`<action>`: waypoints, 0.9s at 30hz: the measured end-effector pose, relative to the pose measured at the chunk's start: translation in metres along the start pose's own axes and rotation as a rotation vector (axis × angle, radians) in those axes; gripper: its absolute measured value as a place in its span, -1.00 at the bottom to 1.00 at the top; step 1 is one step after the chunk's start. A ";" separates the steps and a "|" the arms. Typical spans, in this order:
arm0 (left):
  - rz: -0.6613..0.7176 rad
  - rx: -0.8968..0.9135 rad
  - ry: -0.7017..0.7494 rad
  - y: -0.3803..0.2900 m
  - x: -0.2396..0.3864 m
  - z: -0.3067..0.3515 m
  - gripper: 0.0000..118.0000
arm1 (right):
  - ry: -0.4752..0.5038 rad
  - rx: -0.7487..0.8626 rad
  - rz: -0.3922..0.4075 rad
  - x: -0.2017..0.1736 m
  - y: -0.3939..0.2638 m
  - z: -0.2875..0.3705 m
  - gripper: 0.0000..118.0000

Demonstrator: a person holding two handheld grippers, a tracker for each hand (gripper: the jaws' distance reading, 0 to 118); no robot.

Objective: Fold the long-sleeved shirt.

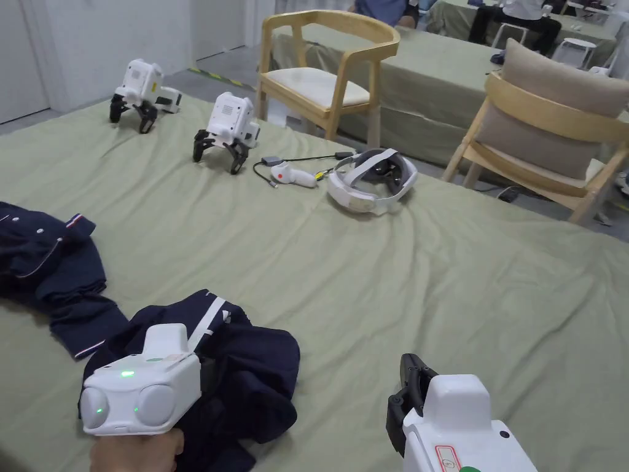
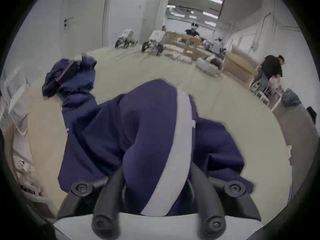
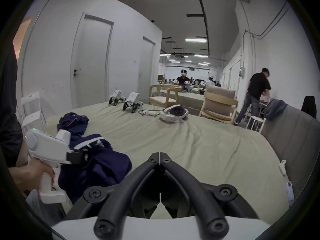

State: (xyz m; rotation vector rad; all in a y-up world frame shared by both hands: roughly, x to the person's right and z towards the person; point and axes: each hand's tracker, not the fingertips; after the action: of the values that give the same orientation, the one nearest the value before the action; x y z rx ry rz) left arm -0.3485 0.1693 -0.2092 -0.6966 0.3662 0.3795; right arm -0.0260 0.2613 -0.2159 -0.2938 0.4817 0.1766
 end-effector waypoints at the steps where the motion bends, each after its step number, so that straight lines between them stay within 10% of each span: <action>1: -0.050 0.047 -0.032 0.007 0.011 0.017 -0.56 | -0.012 0.009 0.001 0.006 0.001 0.006 -1.00; 14: -0.331 0.411 -0.466 0.054 0.260 0.178 -0.57 | -0.302 0.150 -0.097 0.151 0.013 0.121 -1.00; 27: -0.576 -0.209 -0.452 -0.150 0.464 -0.018 -0.54 | -0.503 0.021 -0.165 0.244 -0.036 0.158 -1.00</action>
State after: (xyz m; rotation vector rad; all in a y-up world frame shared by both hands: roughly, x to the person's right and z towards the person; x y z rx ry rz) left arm 0.1195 0.1508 -0.3469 -0.8588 -0.3082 0.0178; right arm 0.2629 0.3018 -0.1915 -0.2561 -0.0390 0.0795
